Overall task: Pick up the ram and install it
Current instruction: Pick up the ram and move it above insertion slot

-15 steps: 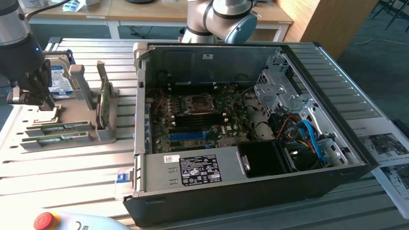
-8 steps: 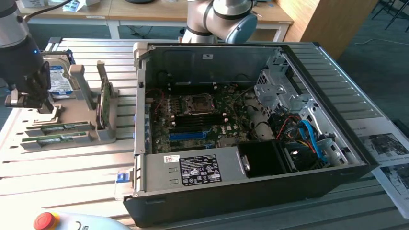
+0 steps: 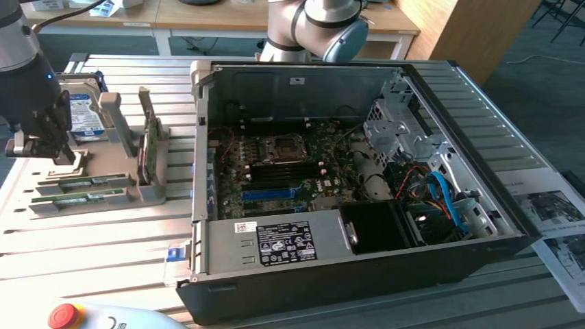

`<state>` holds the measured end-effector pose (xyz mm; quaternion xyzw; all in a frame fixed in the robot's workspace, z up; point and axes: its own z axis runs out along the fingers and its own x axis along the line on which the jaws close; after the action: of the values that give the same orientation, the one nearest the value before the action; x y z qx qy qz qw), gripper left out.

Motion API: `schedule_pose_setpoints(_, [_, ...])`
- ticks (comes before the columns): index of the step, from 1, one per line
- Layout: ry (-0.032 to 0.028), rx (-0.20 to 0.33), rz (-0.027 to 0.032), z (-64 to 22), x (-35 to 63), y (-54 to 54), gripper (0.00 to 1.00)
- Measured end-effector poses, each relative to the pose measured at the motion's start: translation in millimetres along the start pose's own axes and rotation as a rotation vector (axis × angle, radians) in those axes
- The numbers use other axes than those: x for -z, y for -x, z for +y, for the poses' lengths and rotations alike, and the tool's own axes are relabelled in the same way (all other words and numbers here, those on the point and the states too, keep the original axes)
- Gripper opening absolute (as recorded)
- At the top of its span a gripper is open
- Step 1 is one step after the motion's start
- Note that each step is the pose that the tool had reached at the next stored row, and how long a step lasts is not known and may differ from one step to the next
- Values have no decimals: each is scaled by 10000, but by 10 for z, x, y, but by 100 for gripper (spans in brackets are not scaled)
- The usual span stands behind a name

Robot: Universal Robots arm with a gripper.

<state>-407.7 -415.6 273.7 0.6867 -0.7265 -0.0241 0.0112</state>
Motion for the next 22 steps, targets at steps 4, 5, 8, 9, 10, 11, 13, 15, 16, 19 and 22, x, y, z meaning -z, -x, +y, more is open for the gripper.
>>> schedule_pose_setpoints(4, [0, 0, 0, 0, 0, 0, 11])
schedule_pose_setpoints(5, [1, 1, 0, 0, 0, 0, 11])
schedule_pose_setpoints(8, [0, 1, 0, 0, 0, 0, 11])
schedule_pose_setpoints(9, [0, 1, 0, 0, 0, 0, 11])
schedule_pose_setpoints(10, [0, 1, 0, 0, 0, 0, 11])
schedule_pose_setpoints(11, [0, 1, 0, 0, 0, 0, 17])
schedule_pose_setpoints(13, [1, 1, 0, 0, 0, 0, 24])
schedule_pose_setpoints(15, [0, 0, 0, 0, 0, 0, 24])
schedule_pose_setpoints(16, [0, 0, -1, 0, 0, 0, 24])
schedule_pose_setpoints(19, [0, 0, 0, 0, 0, 0, 24])
schedule_pose_setpoints(22, [-1, 0, -1, -2, 0, 0, 24])
